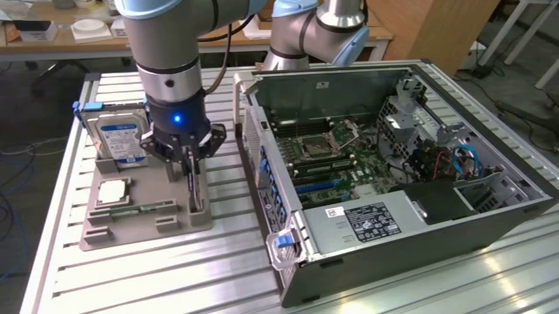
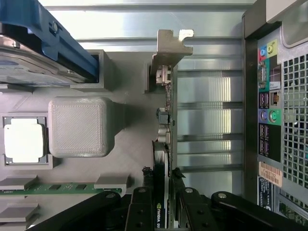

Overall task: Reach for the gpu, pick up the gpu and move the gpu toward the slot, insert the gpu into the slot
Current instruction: 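Pick up the gpu and move the gpu toward the slot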

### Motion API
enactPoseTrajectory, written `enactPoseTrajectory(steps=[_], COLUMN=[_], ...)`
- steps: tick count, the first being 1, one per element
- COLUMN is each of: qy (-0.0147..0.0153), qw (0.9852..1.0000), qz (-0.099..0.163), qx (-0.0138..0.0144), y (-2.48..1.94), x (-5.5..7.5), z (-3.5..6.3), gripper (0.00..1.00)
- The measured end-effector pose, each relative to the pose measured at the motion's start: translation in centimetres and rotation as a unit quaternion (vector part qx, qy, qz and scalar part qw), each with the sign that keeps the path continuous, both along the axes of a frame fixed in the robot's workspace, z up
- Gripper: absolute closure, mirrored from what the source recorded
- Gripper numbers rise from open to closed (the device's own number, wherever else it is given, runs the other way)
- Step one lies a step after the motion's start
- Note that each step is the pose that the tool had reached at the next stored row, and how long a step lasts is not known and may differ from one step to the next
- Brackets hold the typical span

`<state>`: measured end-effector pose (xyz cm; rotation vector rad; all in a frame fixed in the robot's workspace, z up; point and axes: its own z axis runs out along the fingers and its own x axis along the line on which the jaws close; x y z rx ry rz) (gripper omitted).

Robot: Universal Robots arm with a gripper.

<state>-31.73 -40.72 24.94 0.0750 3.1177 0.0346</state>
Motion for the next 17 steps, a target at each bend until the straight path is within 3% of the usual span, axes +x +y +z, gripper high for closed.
enactPoseTrajectory(steps=[17], qy=[0.0000], qw=[1.0000], qz=[0.000], qx=[0.0000], y=[0.00], x=[0.0], z=[2.72], gripper=[0.75])
